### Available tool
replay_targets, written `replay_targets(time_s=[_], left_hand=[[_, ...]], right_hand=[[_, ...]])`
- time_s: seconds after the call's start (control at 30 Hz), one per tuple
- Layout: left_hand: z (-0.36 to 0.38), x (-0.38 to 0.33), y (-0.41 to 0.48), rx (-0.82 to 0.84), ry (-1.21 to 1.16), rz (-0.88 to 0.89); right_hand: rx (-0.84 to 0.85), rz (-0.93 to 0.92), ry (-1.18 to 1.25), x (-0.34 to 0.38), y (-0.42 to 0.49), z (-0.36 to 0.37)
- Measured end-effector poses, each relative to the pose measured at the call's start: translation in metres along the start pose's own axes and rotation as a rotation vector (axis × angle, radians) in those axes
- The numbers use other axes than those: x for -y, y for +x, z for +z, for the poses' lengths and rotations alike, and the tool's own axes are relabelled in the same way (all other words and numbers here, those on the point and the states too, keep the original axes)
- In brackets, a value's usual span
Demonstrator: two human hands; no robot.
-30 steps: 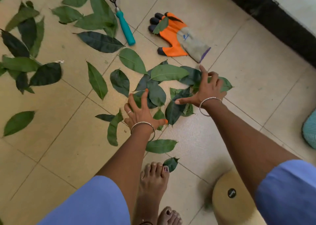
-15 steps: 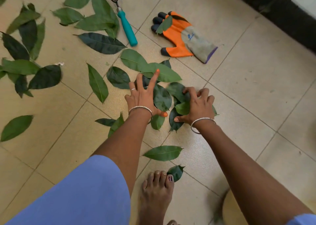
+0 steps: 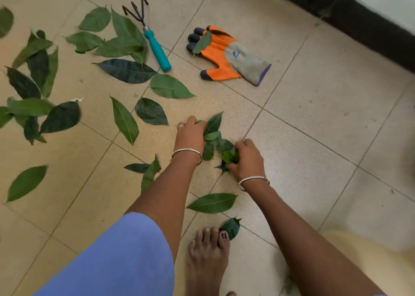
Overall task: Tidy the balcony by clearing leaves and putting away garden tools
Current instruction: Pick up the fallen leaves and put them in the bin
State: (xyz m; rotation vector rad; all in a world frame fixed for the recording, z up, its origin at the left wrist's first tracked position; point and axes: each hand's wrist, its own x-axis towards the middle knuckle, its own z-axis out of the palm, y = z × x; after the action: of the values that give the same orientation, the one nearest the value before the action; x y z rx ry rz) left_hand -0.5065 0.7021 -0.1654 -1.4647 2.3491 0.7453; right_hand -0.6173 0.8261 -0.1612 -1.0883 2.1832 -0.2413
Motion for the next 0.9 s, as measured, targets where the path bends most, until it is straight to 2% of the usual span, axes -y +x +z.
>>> replay_targets(time_s=[0.1, 0.23, 0.33, 0.43, 0.57, 0.73, 0.9], left_hand=[[-0.004, -0.003, -0.027, 0.075, -0.143, -0.083], [-0.019, -0.003, -0.086, 0.057, -0.556, -0.343], [-0.04, -0.012, -0.128, 0.015, -0.922, -0.586], [-0.082, -0.035, -0.171, -0.035, -1.209, -0.737], [-0.157, -0.082, -0.229, -0.094, -1.483, -0.722], [-0.258, -0.145, -0.303, -0.063, -1.559, -0.678], [-0.361, -0.211, -0.38, -0.013, -1.633, -0.527]], right_hand=[[0.001, 0.188, 0.275, -0.004, -0.016, -0.01], [-0.009, 0.563, 1.103, 0.001, -0.059, -0.037], [-0.072, 0.734, 1.462, 0.022, -0.099, -0.072], [-0.151, 0.788, 1.661, 0.047, -0.147, -0.118], [-0.227, 0.81, 1.837, 0.077, -0.208, -0.181], [-0.279, 0.776, 2.012, 0.124, -0.284, -0.282], [-0.343, 0.686, 2.099, 0.17, -0.371, -0.39]])
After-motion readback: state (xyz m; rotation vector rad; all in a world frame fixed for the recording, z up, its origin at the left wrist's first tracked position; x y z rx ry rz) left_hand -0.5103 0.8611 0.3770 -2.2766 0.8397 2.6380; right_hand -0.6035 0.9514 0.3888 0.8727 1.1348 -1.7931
